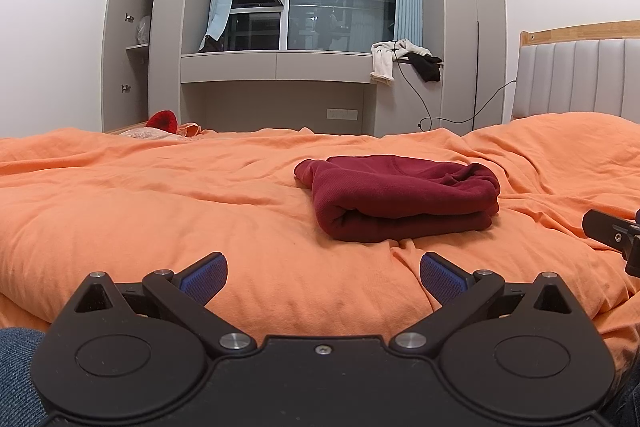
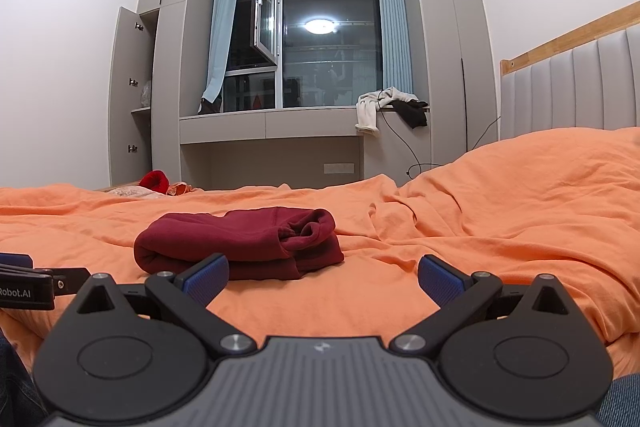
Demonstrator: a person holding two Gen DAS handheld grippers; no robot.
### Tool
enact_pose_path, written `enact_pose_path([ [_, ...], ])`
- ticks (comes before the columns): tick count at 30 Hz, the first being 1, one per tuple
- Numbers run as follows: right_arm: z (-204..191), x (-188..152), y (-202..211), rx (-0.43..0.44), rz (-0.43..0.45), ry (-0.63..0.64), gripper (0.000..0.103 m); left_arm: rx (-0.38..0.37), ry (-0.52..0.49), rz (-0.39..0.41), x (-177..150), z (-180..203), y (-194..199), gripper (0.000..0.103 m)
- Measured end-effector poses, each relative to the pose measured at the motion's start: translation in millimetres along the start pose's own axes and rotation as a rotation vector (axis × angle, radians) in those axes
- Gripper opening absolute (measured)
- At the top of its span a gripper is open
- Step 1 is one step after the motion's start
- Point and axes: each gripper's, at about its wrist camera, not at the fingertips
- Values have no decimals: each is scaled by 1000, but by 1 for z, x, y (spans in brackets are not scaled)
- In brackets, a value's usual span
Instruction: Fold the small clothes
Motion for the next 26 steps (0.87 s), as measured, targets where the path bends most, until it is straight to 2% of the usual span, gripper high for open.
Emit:
enact_pose_path([
  [17, -1, -1, -1, -5, -5, -2, 103, -29, -10, 14, 0, 3, 5, 102],
  [26, -2, -1, -1, -7, -4, -2, 103, -18, -21, 22, 0, 5, 6, 102],
])
Point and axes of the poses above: each gripper's, at about its wrist camera, not at the fingertips, and y roughly against the way its jaws point, z to its right, x to its top, and after that the axes turned 3 degrees about -z, right-handed
